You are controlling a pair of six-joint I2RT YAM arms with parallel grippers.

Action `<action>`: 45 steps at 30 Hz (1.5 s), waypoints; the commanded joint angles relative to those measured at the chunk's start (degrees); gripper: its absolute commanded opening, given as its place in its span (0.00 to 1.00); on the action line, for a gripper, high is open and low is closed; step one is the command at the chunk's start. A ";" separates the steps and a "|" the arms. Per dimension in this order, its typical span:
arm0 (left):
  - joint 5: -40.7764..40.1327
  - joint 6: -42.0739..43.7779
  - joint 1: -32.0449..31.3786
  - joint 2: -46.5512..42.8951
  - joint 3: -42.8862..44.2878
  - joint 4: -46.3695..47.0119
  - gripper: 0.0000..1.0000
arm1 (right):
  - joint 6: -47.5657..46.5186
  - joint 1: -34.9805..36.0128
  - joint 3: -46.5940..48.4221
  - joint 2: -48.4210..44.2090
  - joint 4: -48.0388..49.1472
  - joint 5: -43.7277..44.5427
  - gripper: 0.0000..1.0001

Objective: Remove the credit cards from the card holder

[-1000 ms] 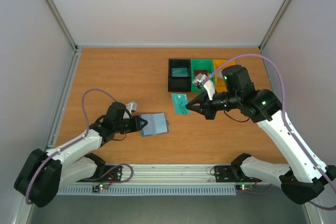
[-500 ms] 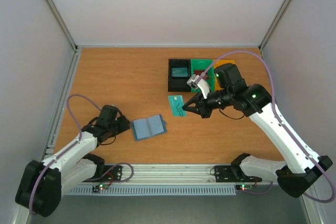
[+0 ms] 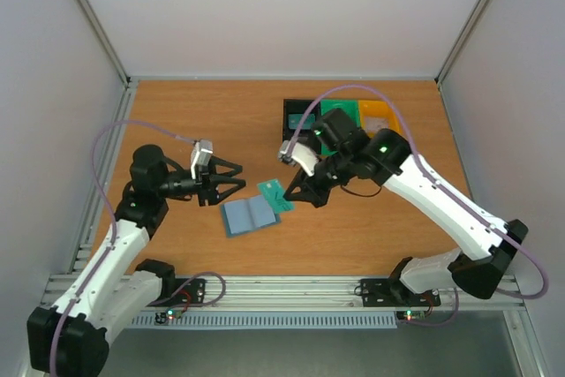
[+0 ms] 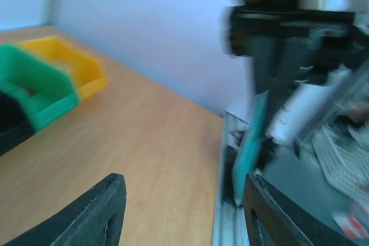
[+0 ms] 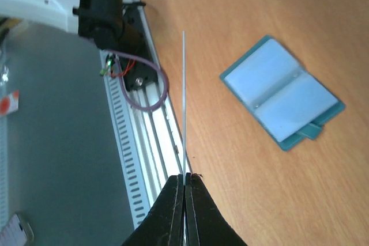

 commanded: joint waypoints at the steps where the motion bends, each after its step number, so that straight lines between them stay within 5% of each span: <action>1: 20.47 26.42 -4.00 -0.32 8.85 -21.46 0.58 | -4.11 6.32 4.55 4.27 -4.46 6.55 0.01; 4: 17.07 28.79 -8.22 0.34 10.70 -26.18 0.59 | -5.23 7.94 6.79 7.01 -4.77 5.07 0.01; 7: 14.68 29.50 -11.03 1.70 11.47 -27.42 0.50 | -6.91 9.48 9.31 9.28 -6.51 5.12 0.01; 13: 14.07 31.12 -12.93 1.89 12.18 -29.58 0.26 | -7.92 9.98 10.23 9.94 -6.17 4.03 0.01; 17: 10.45 27.19 -13.90 2.20 12.24 -26.82 0.01 | -8.77 10.36 10.99 10.88 -6.20 4.08 0.01; 22: 6.51 24.95 -13.91 1.26 11.41 -28.28 0.00 | -10.07 10.38 10.96 10.30 -5.26 5.00 0.01; 24: 2.49 16.55 -13.90 1.80 10.59 -23.25 0.00 | -9.72 10.37 10.86 9.29 -4.24 8.93 0.03; 27: -6.87 3.26 -13.77 1.70 9.25 -17.24 0.00 | -7.61 10.29 8.05 5.74 1.29 22.49 0.39; 29: -16.52 -6.87 -12.99 0.22 8.01 -16.34 0.00 | -8.23 10.19 3.78 1.94 7.73 31.77 0.55; 33: -27.25 -33.88 -7.65 -1.40 2.86 -8.14 0.00 | -16.40 10.58 -3.94 -2.68 25.33 32.66 0.56; 39: -36.44 -52.80 1.14 -5.50 -0.41 -18.32 0.00 | -28.72 14.02 -6.00 4.65 39.60 32.29 0.60; 42: -36.93 -69.00 2.90 -8.78 -3.53 -20.36 0.00 | -35.46 18.22 -7.94 9.14 47.84 36.97 0.64; 45: -37.36 -70.30 3.50 -11.94 -4.94 -19.50 0.00 | -41.13 20.67 -9.71 12.67 53.87 40.24 0.65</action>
